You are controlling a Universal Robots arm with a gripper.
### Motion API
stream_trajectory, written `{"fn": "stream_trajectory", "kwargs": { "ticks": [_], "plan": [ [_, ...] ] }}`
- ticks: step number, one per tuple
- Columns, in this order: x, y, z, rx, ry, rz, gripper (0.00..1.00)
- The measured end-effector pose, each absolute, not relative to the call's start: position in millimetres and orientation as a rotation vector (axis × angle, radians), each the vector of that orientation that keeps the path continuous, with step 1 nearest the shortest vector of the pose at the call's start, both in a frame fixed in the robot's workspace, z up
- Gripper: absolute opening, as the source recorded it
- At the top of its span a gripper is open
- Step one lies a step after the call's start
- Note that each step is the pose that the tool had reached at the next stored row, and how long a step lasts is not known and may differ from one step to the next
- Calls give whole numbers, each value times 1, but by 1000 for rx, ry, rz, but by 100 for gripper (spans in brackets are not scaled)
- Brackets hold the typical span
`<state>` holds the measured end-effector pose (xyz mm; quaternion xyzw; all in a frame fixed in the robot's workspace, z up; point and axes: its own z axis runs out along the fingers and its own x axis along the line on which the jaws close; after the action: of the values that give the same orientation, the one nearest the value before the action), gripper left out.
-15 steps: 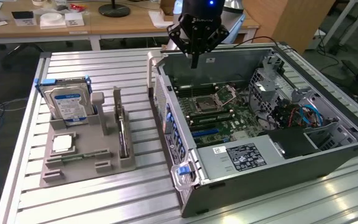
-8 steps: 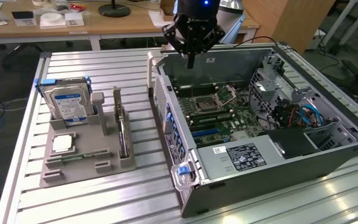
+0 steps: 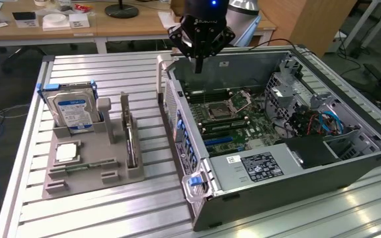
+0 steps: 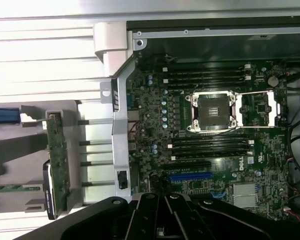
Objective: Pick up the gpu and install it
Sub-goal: 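Reach for the gpu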
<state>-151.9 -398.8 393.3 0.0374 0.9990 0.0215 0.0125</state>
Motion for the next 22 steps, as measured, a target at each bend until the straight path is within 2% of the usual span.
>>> {"fn": "stream_trajectory", "kwargs": {
  "ticks": [22],
  "plan": [
    [-180, -399, 393, 117, 3114, 67, 11]
  ]
}}
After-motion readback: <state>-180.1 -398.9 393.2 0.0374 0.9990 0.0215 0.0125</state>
